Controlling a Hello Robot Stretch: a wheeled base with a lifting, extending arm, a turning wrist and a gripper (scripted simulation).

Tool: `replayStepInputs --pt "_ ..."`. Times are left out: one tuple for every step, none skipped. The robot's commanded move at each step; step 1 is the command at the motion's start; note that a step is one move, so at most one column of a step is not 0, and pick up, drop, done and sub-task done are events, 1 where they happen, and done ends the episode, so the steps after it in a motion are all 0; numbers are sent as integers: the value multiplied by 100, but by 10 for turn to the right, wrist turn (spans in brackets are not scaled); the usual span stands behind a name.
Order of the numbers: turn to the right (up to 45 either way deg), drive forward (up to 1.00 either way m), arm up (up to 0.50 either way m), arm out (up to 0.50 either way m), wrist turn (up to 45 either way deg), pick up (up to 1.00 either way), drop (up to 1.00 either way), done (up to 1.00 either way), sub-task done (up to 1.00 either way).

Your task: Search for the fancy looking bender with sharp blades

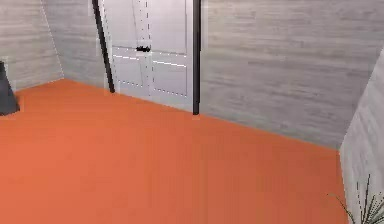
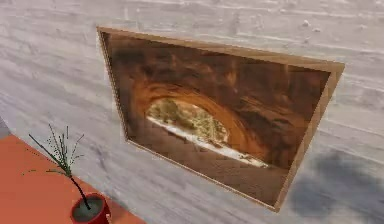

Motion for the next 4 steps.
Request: replayStepInputs --pt "-450 0 0 0 0 0 0 0 0" --pt "-450 0 0 0 0 0 0 0 0" --pt "-360 0 0 0 0 0 0 0 0" --pt "0 100 0 0 0 0 0 0 0"
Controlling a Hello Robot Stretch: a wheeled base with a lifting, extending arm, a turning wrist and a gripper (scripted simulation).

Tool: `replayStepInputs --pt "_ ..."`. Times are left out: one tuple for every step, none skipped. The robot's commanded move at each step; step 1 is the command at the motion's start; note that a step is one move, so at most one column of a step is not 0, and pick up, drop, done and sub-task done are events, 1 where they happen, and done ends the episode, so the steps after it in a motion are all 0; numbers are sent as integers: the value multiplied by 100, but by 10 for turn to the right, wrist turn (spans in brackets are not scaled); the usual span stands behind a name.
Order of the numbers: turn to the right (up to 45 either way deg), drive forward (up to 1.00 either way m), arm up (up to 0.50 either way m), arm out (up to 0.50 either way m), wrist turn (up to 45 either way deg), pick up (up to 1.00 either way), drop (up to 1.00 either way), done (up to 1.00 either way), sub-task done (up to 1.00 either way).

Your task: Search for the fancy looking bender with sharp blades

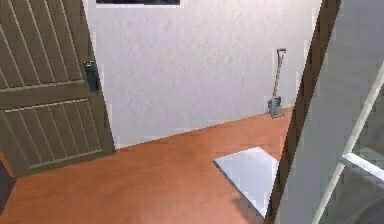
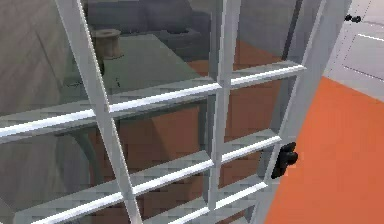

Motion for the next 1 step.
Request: replayStepInputs --pt "-60 0 0 0 0 0 0 0 0"
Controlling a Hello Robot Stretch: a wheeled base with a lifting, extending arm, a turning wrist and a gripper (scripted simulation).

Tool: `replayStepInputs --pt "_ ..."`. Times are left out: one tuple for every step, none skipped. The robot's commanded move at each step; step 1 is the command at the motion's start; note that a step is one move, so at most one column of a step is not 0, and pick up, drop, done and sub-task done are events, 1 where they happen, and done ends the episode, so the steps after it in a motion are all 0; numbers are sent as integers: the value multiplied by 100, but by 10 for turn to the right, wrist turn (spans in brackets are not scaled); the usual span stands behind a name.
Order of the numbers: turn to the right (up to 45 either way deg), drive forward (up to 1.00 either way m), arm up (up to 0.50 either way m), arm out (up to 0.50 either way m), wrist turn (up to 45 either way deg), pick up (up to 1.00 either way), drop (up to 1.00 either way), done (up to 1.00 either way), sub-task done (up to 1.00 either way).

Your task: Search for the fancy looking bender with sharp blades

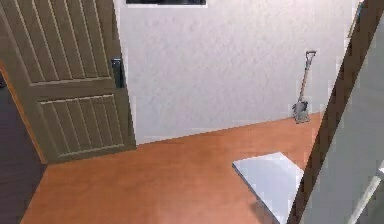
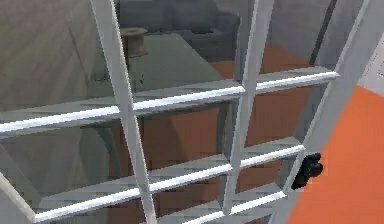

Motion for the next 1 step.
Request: replayStepInputs --pt "0 10 0 0 0 0 0 0 0"
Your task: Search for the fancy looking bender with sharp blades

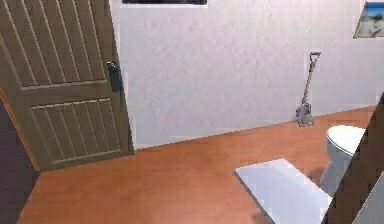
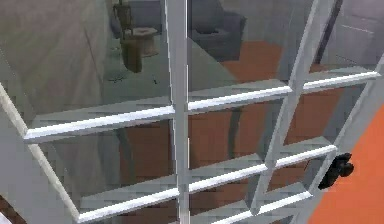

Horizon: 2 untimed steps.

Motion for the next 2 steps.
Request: replayStepInputs --pt "-150 0 0 0 0 0 0 0 0" --pt "0 30 0 0 0 0 0 0 0"
